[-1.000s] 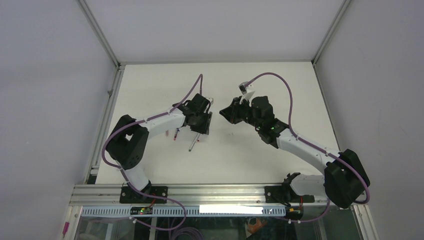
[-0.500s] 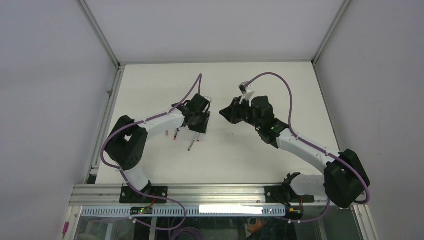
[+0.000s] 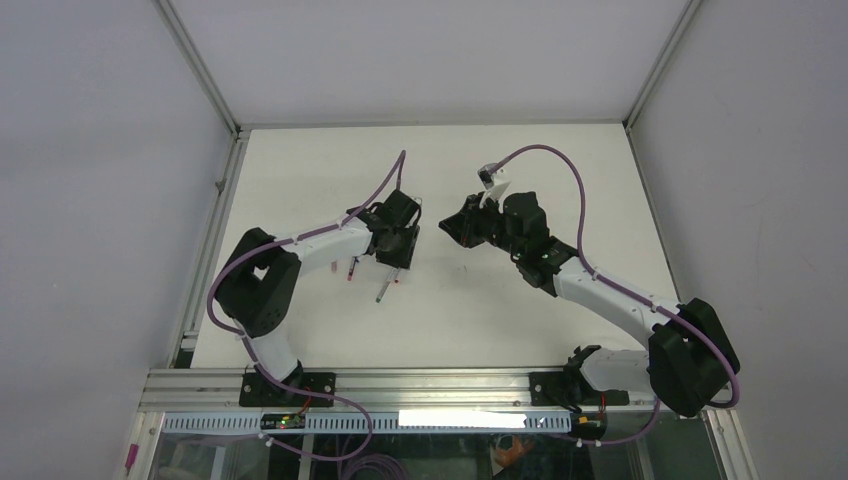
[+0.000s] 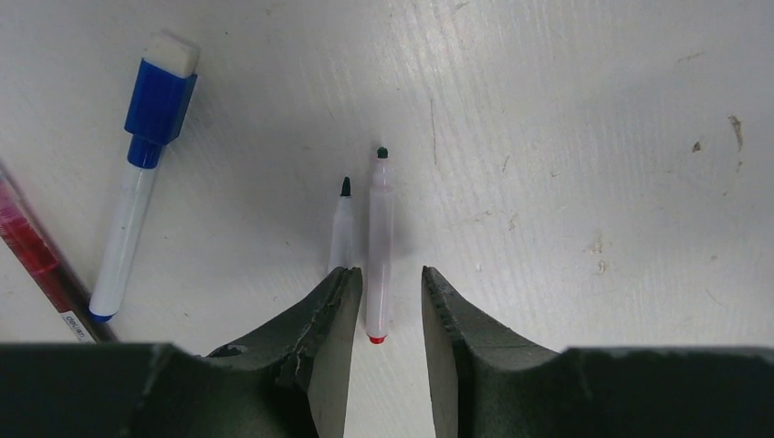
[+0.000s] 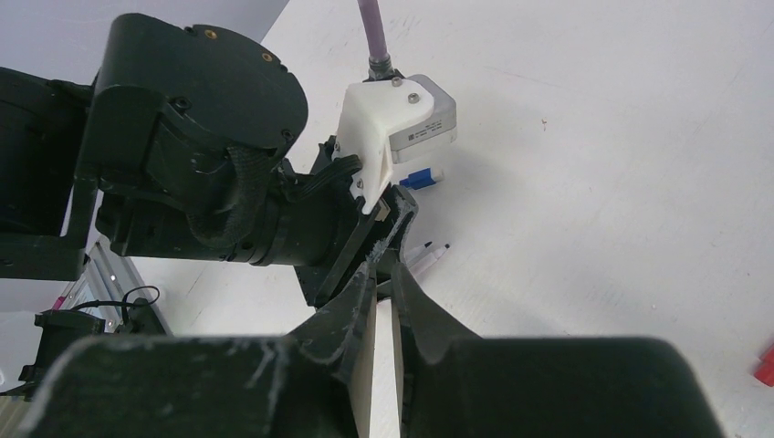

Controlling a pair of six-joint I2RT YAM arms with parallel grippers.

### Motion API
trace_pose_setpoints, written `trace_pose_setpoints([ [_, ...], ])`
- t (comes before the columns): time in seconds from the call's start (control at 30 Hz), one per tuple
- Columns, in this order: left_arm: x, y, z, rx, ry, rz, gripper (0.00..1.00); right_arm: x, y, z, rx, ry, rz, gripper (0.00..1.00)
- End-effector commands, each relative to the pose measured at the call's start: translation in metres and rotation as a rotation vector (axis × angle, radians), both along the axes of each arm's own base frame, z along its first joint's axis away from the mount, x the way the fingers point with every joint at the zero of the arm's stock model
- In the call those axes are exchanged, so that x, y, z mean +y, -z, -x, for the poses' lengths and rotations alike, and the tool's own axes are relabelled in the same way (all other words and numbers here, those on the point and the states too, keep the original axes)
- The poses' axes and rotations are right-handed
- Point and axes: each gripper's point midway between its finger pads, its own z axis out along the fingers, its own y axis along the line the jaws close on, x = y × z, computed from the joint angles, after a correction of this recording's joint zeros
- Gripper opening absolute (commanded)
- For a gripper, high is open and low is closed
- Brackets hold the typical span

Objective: Insert the pens into the pen caps

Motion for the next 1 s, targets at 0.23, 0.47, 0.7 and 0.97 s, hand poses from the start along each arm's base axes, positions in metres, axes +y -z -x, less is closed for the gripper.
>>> trace_pose_setpoints([
  [0.23, -0.006, 0.01, 0.003, 0.019, 0.034, -0.005, 0.33, 0.002, -0.01, -0.003, -0.038, -0.009, -0.024, 0.13],
  [0.47, -0.004, 0.018, 0.004, 0.031, 0.032, -0.019, 0.33, 0.001, -0.009, -0.003, -0.036, -0.008, -0.022, 0.14],
  [0.7, -0.001, 0.024, 0.004, 0.041, 0.027, -0.041, 0.33, 0.001, -0.008, -0.004, -0.035, -0.007, -0.023, 0.14],
  [0.97, 0.003, 0.028, 0.011, 0.057, 0.022, -0.042, 0.11, 0.0, -0.007, -0.007, -0.031, 0.006, -0.02, 0.14],
])
